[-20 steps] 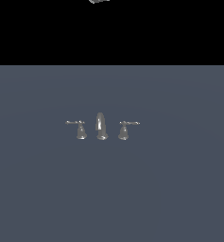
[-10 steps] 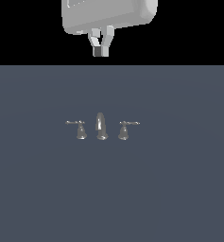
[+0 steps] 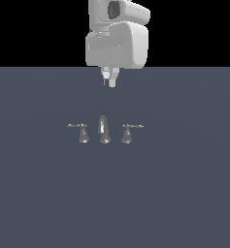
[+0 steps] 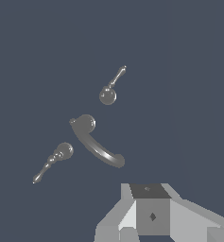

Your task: Turn on the faucet by rotating a designated handle.

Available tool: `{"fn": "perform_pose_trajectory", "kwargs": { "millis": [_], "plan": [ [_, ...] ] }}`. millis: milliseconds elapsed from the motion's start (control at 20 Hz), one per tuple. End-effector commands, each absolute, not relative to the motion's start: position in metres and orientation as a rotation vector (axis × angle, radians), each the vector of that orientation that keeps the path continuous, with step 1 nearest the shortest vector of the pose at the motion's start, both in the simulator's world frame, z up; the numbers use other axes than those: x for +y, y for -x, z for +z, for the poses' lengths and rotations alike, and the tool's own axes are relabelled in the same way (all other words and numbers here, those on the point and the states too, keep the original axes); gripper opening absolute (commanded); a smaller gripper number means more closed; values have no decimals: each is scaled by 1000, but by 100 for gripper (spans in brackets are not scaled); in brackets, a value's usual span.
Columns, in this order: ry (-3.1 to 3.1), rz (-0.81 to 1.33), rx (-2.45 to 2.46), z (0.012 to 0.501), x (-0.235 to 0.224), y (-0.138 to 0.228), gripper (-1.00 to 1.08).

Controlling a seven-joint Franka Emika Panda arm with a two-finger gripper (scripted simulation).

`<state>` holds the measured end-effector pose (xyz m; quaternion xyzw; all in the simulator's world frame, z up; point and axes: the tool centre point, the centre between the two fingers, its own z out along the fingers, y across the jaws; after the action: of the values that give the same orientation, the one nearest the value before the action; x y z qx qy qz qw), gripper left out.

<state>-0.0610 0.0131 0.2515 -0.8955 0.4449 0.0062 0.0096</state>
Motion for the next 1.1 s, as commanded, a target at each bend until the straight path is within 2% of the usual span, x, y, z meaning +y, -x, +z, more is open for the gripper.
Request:
{"fn": "perform_pose_trajectory", "kwargs": {
  "millis": [0,1050],
  "plan": [
    [2755,17,1472,235,9,47,-100],
    [2329,0,2108,104,-64,-52,-100]
  ]
}}
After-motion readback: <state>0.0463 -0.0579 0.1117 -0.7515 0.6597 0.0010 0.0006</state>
